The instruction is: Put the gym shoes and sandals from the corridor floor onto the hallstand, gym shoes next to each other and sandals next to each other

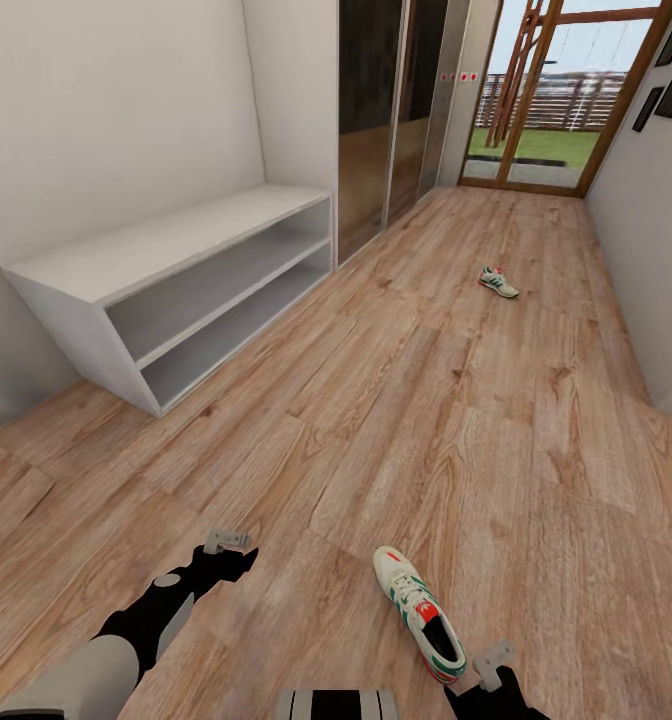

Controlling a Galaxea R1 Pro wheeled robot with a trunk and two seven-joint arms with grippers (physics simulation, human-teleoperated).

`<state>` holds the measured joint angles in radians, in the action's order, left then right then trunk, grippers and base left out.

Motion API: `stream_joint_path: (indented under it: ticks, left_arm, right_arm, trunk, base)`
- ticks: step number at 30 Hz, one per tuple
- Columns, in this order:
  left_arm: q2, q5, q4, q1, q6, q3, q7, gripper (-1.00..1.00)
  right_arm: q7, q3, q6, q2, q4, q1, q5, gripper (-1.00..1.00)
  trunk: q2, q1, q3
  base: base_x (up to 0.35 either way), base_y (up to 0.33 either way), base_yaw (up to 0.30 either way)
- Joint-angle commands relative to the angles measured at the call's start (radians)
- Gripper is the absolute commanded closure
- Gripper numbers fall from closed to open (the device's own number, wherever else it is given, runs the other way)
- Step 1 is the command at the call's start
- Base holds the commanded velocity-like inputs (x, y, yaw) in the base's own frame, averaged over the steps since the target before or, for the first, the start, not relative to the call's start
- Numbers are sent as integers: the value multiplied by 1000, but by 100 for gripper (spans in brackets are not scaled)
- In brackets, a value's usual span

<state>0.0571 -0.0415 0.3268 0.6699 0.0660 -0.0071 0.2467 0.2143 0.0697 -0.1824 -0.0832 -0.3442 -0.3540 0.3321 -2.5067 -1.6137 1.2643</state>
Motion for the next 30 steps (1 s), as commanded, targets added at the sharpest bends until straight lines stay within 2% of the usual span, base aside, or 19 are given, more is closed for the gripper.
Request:
stream_joint_path:
  ticks: [1,30]
  left_arm:
    - [0,-4,-1,0,5,-1,2,-100]
    - [-8,-6,-1,0,5,-2,2,-100]
  right_arm:
    - [5,8,-4,1,0,0,6,-100]
    - [-1,11,-22,8,-50,0,2,-100]
  trunk:
    - [0,0,1]
    - [0,0,1]
  base:
    - [0,0,0]
    - [0,0,0]
